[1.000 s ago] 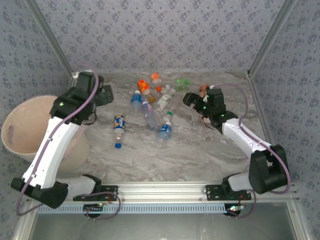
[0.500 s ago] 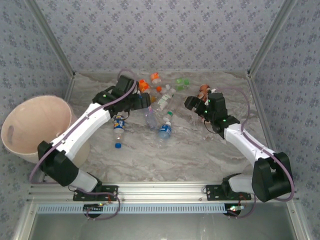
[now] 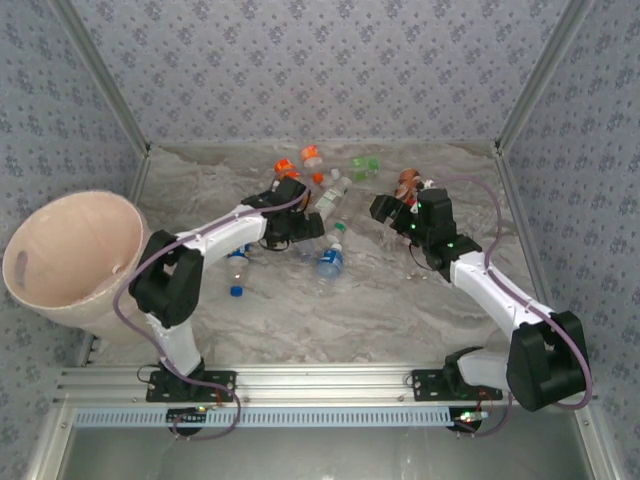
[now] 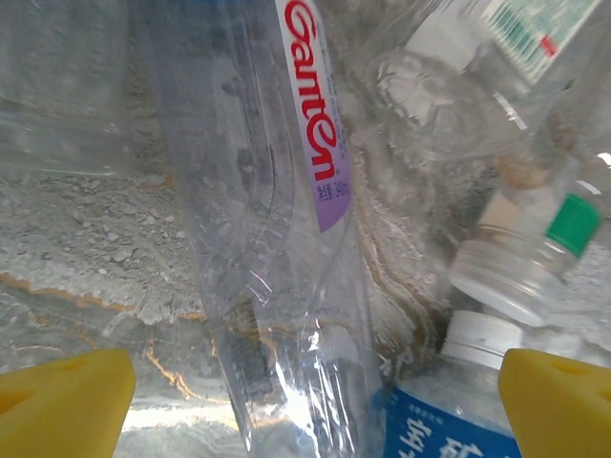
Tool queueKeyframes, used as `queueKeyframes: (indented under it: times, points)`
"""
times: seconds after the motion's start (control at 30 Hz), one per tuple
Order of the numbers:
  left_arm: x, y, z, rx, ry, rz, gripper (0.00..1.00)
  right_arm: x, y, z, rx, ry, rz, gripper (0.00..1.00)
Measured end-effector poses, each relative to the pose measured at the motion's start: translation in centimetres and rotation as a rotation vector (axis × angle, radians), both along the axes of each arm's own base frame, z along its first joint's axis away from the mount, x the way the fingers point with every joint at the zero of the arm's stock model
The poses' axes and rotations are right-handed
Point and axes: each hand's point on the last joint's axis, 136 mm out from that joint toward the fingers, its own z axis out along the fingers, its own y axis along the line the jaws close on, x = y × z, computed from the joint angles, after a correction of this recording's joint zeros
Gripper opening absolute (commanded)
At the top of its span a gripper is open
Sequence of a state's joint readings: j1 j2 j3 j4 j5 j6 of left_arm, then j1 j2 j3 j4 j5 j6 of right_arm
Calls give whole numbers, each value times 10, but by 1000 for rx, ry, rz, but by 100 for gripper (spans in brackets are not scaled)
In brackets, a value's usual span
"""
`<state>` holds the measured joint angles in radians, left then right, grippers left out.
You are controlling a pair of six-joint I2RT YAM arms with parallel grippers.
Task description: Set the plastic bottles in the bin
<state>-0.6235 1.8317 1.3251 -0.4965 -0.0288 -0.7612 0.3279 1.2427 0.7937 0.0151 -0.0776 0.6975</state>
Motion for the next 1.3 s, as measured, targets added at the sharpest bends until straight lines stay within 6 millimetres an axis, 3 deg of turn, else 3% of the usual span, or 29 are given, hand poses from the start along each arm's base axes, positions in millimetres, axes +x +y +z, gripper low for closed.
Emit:
queueKeyframes:
  times: [0.1,0.37,0.57,0.8,1.07,1.3]
  points:
    - [2,0,-13,28,15,19,96,0,-1,1,-2,-3,-5,100]
    - [11,1,-45,66,36,63,81,0,-2,0,-6,-3,-11,100]
    - [17,0,-53,72,32,71,63,-1,-2,0,-7,-3,-11,100]
    - [19,-3,-51,66,18,57,50,0,-3,-1,-9,-3,-14,100]
    - [17,-7,-29,36,-8,30,48,0,-1,0,-23,-12,4,100]
    - [11,-7,36,-34,-122,-11,48,0,11,11,-13,-63,61,100]
